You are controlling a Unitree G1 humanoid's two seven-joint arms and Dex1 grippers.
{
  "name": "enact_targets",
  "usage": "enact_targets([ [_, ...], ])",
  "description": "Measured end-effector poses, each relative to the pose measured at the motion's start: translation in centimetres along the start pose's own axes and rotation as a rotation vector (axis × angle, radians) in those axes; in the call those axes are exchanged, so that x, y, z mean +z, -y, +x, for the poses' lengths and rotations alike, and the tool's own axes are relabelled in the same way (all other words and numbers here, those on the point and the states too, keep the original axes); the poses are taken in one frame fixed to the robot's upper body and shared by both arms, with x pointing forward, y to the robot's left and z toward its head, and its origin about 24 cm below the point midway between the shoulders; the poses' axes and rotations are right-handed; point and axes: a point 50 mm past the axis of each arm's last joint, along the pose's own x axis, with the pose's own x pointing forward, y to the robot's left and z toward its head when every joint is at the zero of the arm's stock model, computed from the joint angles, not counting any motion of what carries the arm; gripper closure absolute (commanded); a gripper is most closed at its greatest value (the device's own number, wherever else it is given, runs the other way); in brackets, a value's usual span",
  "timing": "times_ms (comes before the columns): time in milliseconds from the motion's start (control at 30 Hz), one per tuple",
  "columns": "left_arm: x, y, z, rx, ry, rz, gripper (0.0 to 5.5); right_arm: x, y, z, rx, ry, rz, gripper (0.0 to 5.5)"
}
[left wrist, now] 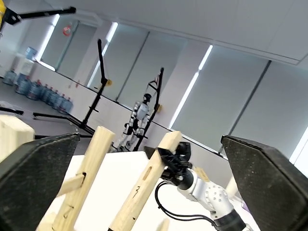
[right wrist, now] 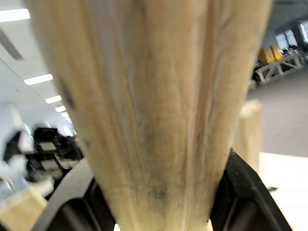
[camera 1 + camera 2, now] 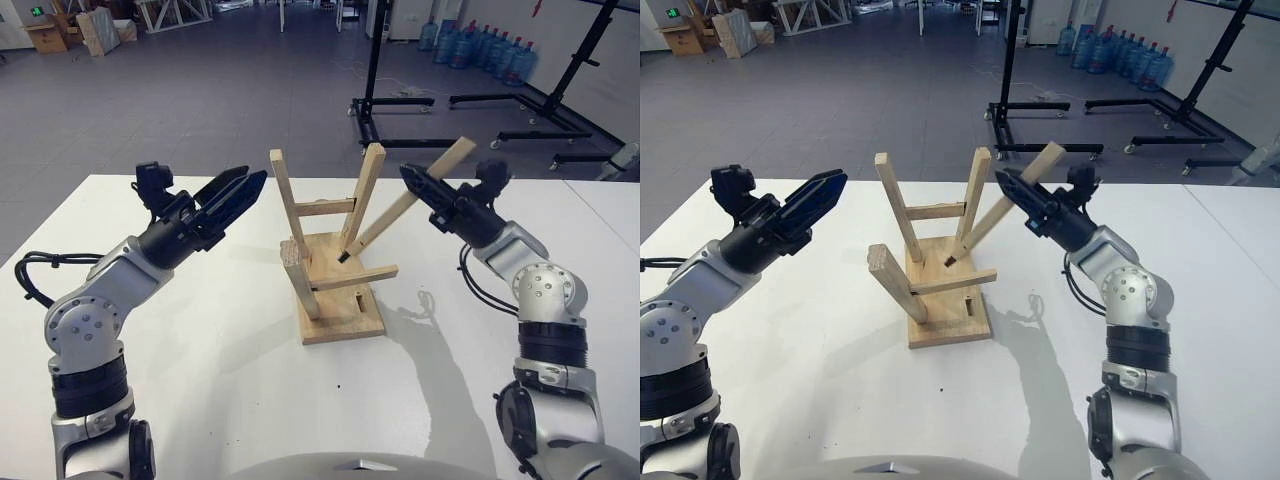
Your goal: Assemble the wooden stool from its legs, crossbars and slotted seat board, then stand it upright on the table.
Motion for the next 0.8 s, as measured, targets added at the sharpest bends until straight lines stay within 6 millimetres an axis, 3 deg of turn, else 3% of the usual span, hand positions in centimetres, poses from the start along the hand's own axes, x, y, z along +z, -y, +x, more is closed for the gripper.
enact_targets([
  [233, -0.4, 0.4, -1.0, 0.033, -0.049, -0.02, 0.1, -0.9, 0.6, -3.4, 0.071, -0.018, -0.053, 3.45],
  [800, 0.2, 2.2, -0.3, -0.028, -0.037, -0.068, 0.1, -2.3, 0.9, -5.0, 0.094, -0.006, -0.091, 3.45],
])
